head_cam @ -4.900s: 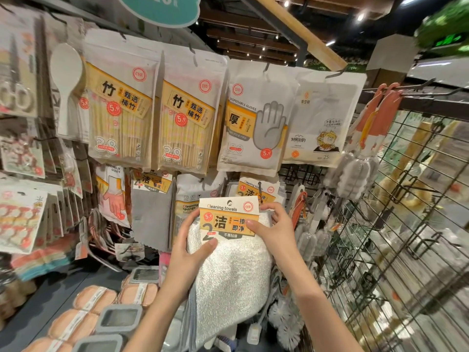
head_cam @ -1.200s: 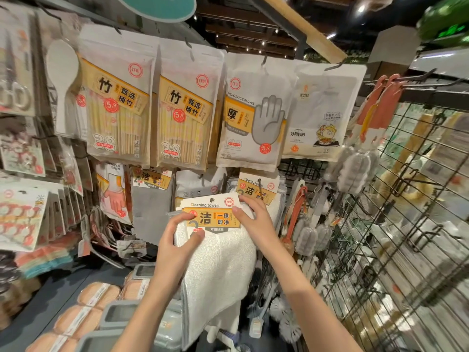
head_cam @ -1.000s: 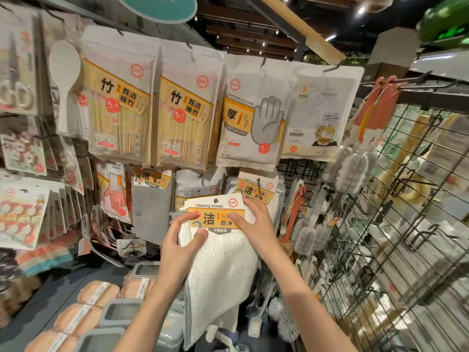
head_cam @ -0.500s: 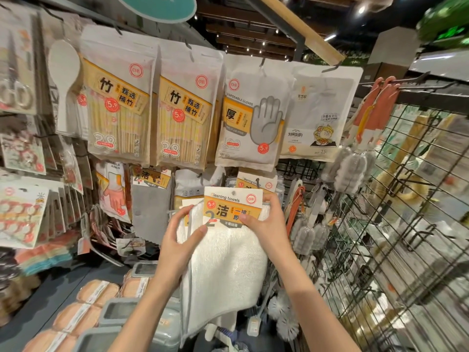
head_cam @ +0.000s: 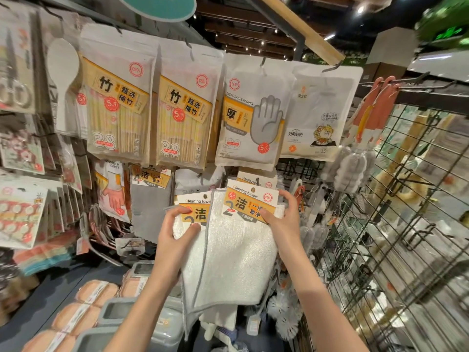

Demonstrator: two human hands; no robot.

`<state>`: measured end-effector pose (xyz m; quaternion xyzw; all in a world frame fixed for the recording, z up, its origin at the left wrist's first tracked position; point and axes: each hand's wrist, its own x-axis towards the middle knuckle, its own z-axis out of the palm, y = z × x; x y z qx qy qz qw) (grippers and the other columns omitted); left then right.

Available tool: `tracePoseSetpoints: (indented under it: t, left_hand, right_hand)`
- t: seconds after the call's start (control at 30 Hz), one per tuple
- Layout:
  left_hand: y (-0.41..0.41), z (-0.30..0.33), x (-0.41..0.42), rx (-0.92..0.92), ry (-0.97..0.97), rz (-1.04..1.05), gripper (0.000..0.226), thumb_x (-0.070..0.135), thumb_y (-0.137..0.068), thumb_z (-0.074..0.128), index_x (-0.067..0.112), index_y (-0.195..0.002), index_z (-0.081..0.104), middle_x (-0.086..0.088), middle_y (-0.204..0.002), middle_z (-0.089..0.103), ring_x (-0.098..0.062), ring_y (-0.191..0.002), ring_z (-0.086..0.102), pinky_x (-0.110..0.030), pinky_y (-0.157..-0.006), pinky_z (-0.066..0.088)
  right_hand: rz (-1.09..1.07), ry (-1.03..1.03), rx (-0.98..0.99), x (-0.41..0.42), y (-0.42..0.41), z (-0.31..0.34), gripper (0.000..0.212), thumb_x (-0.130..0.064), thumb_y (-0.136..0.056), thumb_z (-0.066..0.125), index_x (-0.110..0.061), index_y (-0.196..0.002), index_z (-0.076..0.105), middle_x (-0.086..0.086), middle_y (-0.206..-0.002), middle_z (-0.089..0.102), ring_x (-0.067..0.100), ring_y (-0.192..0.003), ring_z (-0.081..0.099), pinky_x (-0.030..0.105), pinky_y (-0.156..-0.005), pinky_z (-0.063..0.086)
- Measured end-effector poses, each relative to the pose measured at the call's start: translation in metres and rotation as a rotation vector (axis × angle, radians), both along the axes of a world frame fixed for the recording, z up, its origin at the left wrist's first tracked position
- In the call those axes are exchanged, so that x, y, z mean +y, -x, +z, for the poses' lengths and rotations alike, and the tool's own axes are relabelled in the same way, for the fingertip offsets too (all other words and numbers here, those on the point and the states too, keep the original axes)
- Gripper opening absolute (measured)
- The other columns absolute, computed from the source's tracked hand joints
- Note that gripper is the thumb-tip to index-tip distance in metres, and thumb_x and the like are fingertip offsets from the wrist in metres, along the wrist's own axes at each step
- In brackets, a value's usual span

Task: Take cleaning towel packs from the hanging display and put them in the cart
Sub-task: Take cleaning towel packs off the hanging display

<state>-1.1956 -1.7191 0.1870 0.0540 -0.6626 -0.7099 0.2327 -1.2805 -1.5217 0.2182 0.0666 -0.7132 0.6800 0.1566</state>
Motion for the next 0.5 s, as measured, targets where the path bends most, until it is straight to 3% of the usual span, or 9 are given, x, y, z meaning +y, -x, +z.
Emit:
tracePoseSetpoints:
  t: [0.13, 0.23, 0.37, 0.5]
  left_hand:
    - [0.000, -0.001, -0.002, 0.012, 0.021, 0.000, 0.032, 0.026, -0.074, 0.063, 0.034, -0.104, 0.056, 0.007, -0.119, 0.059, -0.021, -0.112, 0.057, -0.054, -0.101, 0.041]
    - [-0.002, -0.003, -0.005, 0.007, 0.014, 0.007, 0.032, 0.025, -0.073, 0.063, 0.033, -0.103, 0.056, 0.006, -0.117, 0.061, -0.021, -0.108, 0.059, -0.053, -0.098, 0.043]
    - [0.000, -0.007, -0.011, 0.017, 0.000, 0.025, 0.030, 0.016, -0.078, 0.067, 0.030, -0.103, 0.056, 0.009, -0.115, 0.061, -0.020, -0.109, 0.058, -0.048, -0.097, 0.044]
    - [0.003, -0.008, -0.017, 0.034, 0.010, 0.047, 0.030, 0.003, -0.086, 0.061, 0.026, -0.104, 0.056, 0.014, -0.114, 0.059, -0.008, -0.109, 0.054, -0.031, -0.091, 0.043]
  right_hand:
    - [-0.019, -0.049, -0.018, 0.007, 0.007, -0.004, 0.055, 0.002, -0.079, 0.069, -0.028, -0.121, 0.048, -0.025, -0.109, 0.045, 0.011, -0.116, 0.046, 0.036, -0.099, 0.044]
    - [-0.051, -0.037, -0.033, 0.007, 0.011, -0.009, 0.058, 0.001, -0.078, 0.070, -0.026, -0.125, 0.049, -0.011, -0.118, 0.049, 0.013, -0.117, 0.046, 0.034, -0.097, 0.043]
    - [-0.084, -0.025, -0.018, 0.007, 0.018, -0.008, 0.055, 0.004, -0.079, 0.068, -0.018, -0.126, 0.050, -0.007, -0.121, 0.046, 0.011, -0.116, 0.043, 0.028, -0.094, 0.040]
    - [-0.119, 0.007, -0.014, 0.008, 0.029, -0.005, 0.053, 0.006, -0.081, 0.065, -0.016, -0.127, 0.050, -0.007, -0.119, 0.044, 0.007, -0.110, 0.040, 0.015, -0.081, 0.037]
